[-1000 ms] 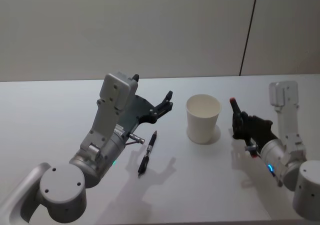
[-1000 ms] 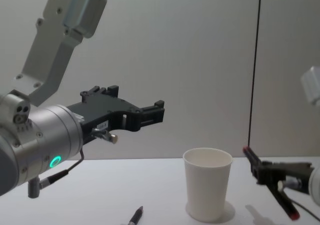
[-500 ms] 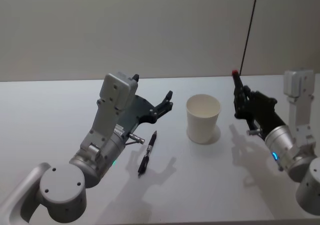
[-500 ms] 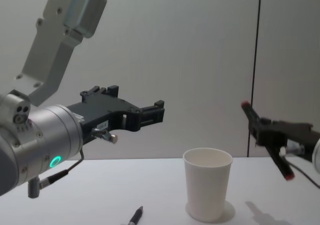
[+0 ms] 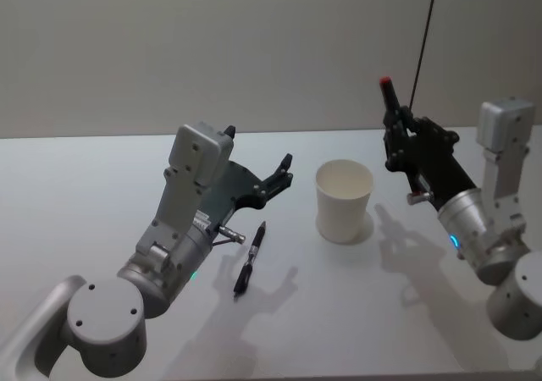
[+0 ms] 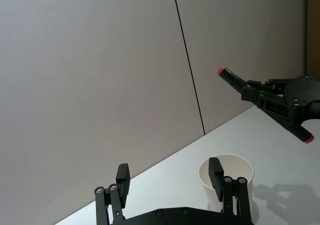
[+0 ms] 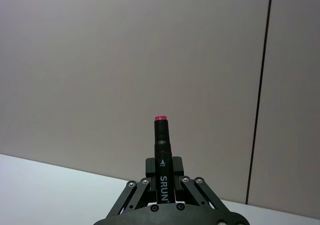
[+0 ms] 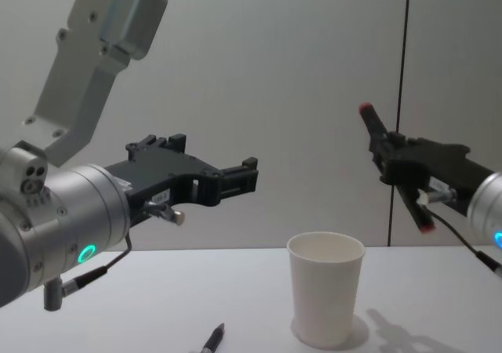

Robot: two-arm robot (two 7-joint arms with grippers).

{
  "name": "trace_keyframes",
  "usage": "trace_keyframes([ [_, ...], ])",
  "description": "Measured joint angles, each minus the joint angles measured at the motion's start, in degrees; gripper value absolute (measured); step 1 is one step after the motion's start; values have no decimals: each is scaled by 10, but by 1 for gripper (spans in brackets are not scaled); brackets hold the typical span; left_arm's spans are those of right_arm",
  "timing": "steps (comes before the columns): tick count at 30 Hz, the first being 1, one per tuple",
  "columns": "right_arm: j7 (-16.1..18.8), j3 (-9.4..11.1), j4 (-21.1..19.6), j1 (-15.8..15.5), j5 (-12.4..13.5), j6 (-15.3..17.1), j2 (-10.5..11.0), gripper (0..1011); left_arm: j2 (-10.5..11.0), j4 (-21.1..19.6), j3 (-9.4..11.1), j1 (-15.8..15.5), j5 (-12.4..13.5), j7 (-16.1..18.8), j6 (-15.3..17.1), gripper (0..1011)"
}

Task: Place the pen into the pen holder.

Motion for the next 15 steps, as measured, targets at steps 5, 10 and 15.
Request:
trace_keyframes([
  [5, 6, -4, 33, 20, -10, -23, -9, 176, 0, 0, 0, 0, 0, 0, 0, 1000],
  [10, 12, -8, 79, 46, -22, -48, -19, 176, 0, 0, 0, 0, 0, 0, 0, 1000],
  [15, 15, -11, 133, 73, -31, -70, -31, 176, 0, 0, 0, 0, 0, 0, 0, 1000],
])
